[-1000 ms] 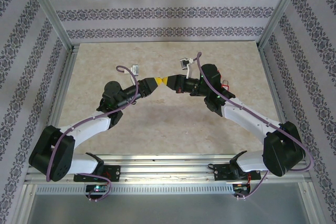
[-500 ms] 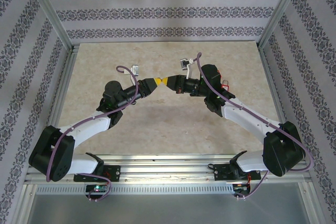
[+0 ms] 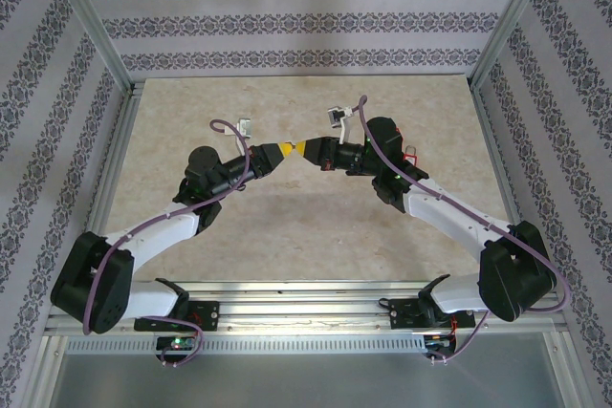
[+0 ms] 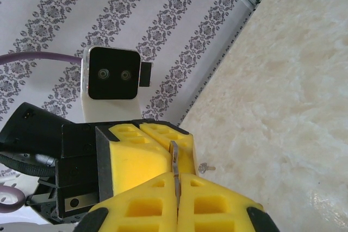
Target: Unlock with the key
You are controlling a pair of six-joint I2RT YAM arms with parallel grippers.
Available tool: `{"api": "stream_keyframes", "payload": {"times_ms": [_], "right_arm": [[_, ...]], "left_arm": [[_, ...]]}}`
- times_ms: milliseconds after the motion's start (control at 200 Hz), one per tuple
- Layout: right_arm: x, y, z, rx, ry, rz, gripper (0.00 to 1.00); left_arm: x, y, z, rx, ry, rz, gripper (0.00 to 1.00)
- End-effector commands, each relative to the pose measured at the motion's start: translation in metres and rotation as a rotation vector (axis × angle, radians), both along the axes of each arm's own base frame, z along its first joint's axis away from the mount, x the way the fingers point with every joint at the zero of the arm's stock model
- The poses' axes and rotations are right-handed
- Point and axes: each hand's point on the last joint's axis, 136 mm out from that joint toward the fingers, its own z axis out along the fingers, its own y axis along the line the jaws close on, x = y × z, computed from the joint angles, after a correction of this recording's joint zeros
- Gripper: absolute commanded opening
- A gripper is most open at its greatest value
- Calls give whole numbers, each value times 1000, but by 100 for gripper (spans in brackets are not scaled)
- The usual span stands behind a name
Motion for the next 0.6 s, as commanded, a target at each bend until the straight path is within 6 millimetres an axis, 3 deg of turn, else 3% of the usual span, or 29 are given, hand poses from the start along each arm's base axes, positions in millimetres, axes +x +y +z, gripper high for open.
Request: {"api": "stream_keyframes", "payload": {"times_ms": [0,290,595], "right_arm": [[-5,0,-3,-1,-6,19,0],[-4,-2,-5,-2,-2,20,0],[-6,-3,-11,-16,5,22,0]], "left_arm": [[-6,5,6,19,-44,-10,1],[-9,8,1,61,-36,-10,7],[-11,9,3,63,-45,-20,0]]}}
